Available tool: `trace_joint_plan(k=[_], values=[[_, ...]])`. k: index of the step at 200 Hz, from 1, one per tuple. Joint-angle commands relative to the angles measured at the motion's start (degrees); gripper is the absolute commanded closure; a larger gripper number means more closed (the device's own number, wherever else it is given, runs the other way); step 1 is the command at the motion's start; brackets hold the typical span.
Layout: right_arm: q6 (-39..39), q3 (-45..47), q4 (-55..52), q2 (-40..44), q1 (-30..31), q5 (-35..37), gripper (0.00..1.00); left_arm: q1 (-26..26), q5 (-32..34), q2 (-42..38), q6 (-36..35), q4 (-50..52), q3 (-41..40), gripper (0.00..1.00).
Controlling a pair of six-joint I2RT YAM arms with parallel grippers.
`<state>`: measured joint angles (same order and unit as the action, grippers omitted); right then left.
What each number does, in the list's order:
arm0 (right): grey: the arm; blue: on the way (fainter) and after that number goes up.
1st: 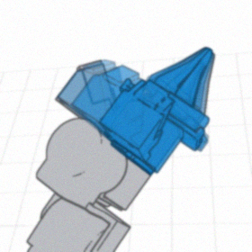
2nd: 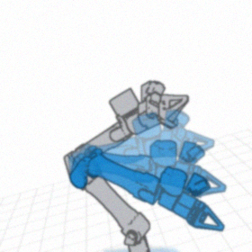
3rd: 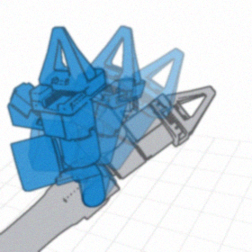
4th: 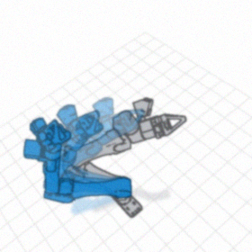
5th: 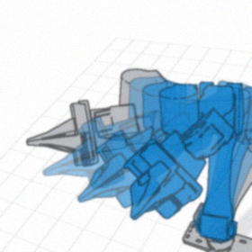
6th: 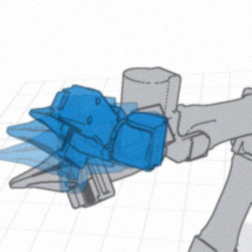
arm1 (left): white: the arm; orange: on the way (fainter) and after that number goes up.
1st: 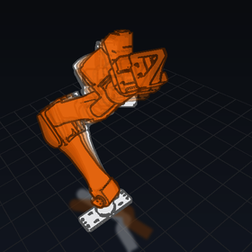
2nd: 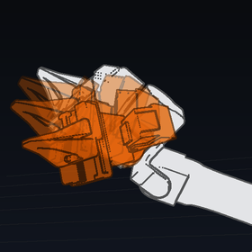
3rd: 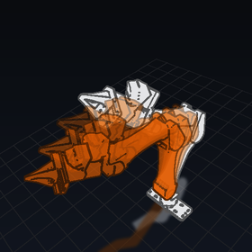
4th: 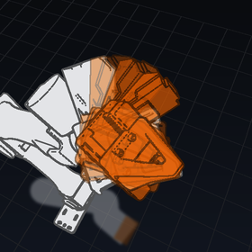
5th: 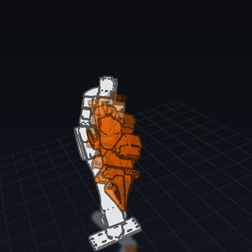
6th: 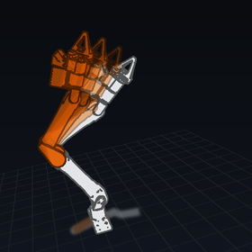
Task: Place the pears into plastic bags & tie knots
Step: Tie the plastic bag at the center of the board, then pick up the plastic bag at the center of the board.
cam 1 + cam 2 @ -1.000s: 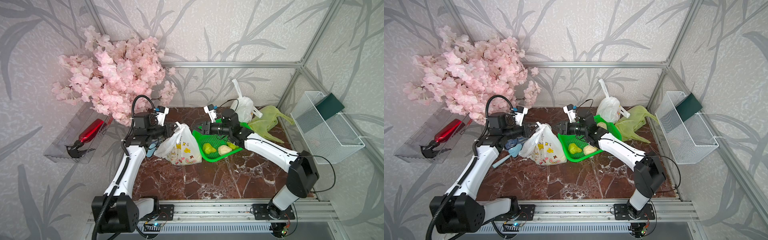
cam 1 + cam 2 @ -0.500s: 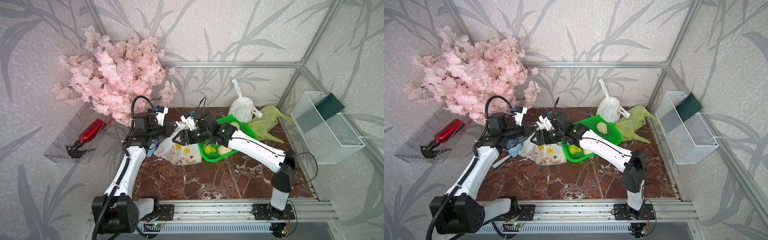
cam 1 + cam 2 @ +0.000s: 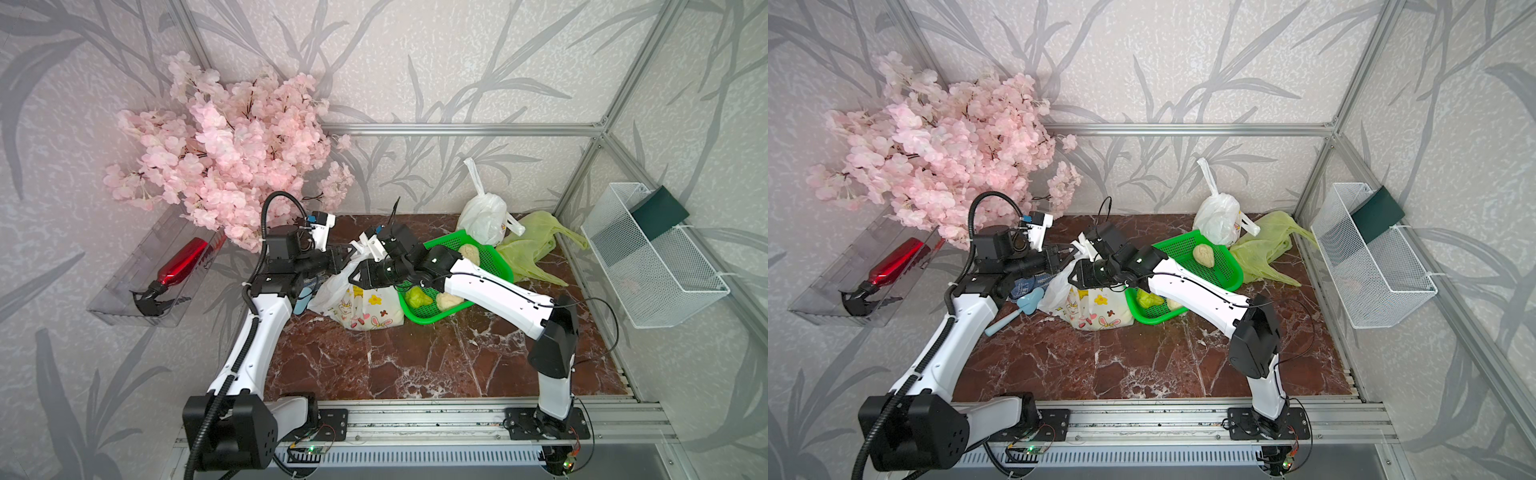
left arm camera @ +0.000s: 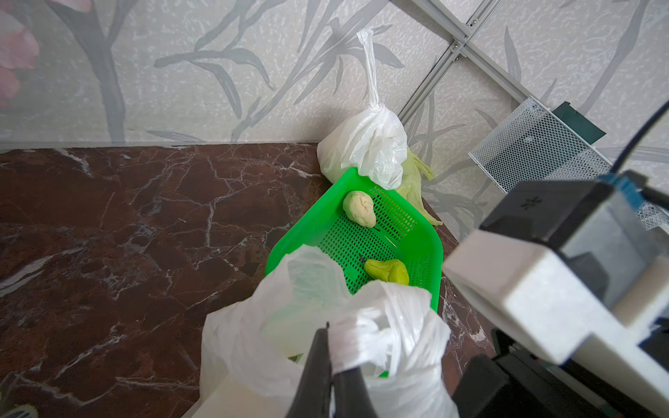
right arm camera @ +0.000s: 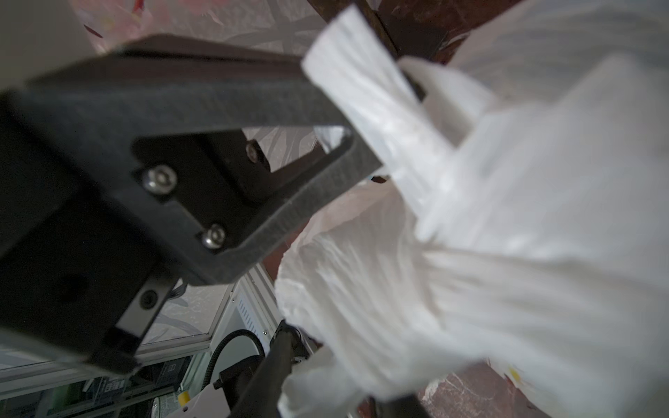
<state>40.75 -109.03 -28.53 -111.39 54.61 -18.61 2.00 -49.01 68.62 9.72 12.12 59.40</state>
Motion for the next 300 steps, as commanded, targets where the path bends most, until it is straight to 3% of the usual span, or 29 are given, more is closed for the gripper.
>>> trace_joint_plan(k=[1,28,73,94,116,142,188,199,209,218,231,241,288,300], values=[[-1.4,-0.9,-0.4,-0.2,0.2,1.6,0.76,0.1,0.2,-1.7,0.0,-0.8,-0.4,1.0],[-3.8,3.8,-1.2,3.4,0.2,2.6,1.0,0.2,4.7,-2.2,-0.8,2.3,1.0,1.0],[-2.6,26.4,-1.6,18.5,-0.7,3.9,1.0,3.7,25.6,-5.2,-2.6,15.9,1.1,1.0],[-1.2,38.8,-3.1,23.8,-2.7,3.6,1.0,8.2,31.4,-6.8,-0.8,17.0,-2.1,1.0],[-0.9,50.6,-3.5,27.9,-8.6,0.9,1.0,12.3,35.0,-5.6,0.5,18.1,-3.2,1.0],[-2.6,59.0,-2.3,30.8,-15.3,-0.1,1.0,16.1,35.7,-4.0,2.9,16.5,-5.0,1.0],[-3.9,62.1,-1.9,31.6,-21.0,-1.5,1.0,18.0,38.1,-3.5,2.6,15.9,-5.4,1.0],[-5.6,61.5,-1.9,32.0,-21.0,-2.2,1.0,18.0,35.8,-3.7,2.6,15.6,-5.1,1.0],[-6.3,60.1,-2.2,32.6,-20.7,-3.8,1.0,17.6,29.6,-4.3,2.4,14.5,-5.0,1.0],[-6.1,58.8,-2.2,33.8,-20.5,-5.0,0.81,16.7,21.8,-5.0,1.7,13.7,-5.1,1.0],[-6.3,56.0,-4.0,35.4,-20.5,-6.8,0.6,13.2,15.7,-5.6,1.5,17.1,-3.4,0.79],[-7.3,53.6,-6.9,36.4,-20.6,-6.3,0.51,9.3,15.3,-6.1,-1.1,22.5,-1.3,0.68],[-6.2,54.1,-11.7,39.4,-25.0,-1.7,0.35,-8.8,22.3,-11.0,-8.4,37.5,0.8,0.3],[-5.4,54.6,-10.6,39.7,-25.4,-0.6,0.34,-13.4,26.4,-11.1,-9.9,39.4,0.4,0.14]])
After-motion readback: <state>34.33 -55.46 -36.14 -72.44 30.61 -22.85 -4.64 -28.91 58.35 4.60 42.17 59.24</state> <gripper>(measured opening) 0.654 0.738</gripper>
